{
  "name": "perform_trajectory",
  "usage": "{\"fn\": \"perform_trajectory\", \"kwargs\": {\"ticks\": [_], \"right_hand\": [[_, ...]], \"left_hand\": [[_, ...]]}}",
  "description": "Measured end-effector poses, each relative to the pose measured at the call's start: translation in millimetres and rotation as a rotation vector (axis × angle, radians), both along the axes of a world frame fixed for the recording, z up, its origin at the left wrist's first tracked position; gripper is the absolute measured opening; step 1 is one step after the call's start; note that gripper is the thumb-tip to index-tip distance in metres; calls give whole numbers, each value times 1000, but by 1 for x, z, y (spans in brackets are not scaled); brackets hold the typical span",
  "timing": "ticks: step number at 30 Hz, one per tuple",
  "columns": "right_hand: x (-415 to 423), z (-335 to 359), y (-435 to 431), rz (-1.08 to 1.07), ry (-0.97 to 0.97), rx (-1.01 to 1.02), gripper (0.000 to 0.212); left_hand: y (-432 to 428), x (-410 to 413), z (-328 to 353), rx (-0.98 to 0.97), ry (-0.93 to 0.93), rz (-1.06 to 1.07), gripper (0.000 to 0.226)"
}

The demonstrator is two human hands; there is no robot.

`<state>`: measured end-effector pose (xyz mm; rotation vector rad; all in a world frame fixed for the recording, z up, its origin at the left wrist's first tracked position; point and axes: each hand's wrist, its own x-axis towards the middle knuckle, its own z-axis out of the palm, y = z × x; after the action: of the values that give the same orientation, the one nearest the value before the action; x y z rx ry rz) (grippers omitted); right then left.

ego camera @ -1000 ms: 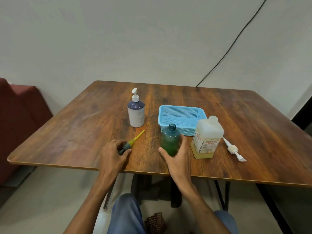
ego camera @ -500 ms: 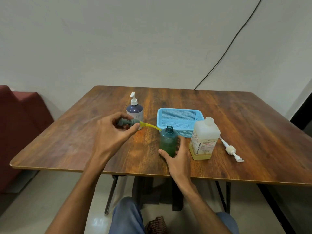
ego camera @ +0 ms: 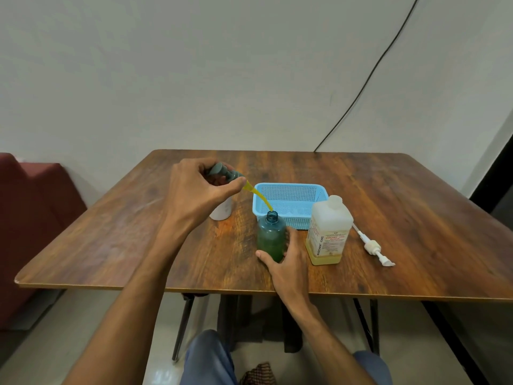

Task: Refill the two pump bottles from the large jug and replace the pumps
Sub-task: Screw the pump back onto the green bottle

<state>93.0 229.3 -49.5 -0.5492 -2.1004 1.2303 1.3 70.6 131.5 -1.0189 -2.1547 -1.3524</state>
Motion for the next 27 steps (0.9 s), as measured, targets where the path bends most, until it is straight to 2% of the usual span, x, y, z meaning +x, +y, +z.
{"fn": "perform_trajectory", "kwargs": {"ticks": [3,4,9,19,27], "right_hand": [[0,0,1,11,4,-3,85],[0,0,1,14,6,-5,85],[1,0,1,19,8,-7,85],[-1,-2,2,19,23,-13,86],[-2,-4,2,15,20,-22,87]], "left_hand": [[3,1,10,-41,-3,-4,50],[4,2,13,-64,2,-7,51],[13,1,17,-126,9,-27,29],[52,-9,8,-270,-10,-62,30],[75,-17,-15,-386,-161,-96,28]]}}
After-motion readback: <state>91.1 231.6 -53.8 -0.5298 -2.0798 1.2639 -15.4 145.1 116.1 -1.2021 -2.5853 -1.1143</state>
